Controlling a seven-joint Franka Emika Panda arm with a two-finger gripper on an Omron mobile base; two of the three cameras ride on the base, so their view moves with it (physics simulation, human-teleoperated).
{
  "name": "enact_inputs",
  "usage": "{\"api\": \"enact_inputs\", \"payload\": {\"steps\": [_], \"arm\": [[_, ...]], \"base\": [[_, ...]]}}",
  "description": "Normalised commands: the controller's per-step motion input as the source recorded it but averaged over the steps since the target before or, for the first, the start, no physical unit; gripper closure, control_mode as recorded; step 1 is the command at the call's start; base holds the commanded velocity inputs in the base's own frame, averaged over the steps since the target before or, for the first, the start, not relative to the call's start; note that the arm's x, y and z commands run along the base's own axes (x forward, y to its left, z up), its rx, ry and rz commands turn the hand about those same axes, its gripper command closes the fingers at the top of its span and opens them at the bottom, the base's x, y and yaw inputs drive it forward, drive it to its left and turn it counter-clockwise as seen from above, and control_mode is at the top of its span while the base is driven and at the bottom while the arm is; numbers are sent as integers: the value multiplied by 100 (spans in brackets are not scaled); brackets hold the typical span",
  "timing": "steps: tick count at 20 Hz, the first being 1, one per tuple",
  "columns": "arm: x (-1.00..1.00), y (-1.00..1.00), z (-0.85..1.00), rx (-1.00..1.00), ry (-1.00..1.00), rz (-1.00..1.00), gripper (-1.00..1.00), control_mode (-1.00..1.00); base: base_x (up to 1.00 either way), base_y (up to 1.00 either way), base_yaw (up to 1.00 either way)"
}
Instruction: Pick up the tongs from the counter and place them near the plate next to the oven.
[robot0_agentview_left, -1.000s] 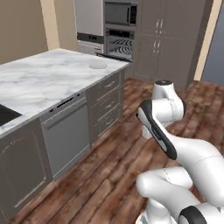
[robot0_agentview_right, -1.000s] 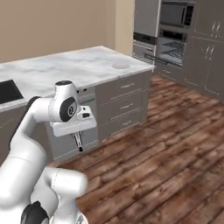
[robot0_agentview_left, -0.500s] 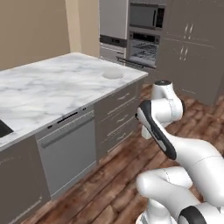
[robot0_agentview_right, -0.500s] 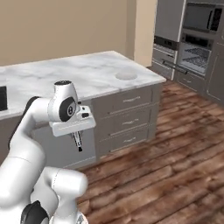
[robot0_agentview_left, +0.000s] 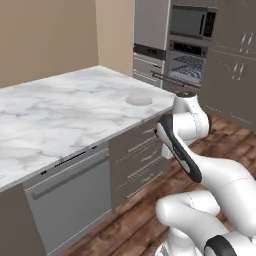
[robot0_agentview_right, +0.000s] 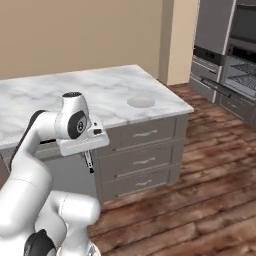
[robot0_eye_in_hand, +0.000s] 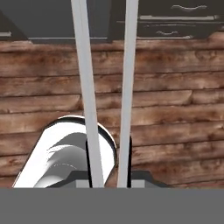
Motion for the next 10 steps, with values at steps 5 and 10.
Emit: {"api": "enact_inputs", "payload": {"steps": [5,10], "arm": [[0,0,0,0,0,0,100,100],[0,0,0,0,0,0,100,100]], "base": [[100,-32,28],[98,-33,34]]}}
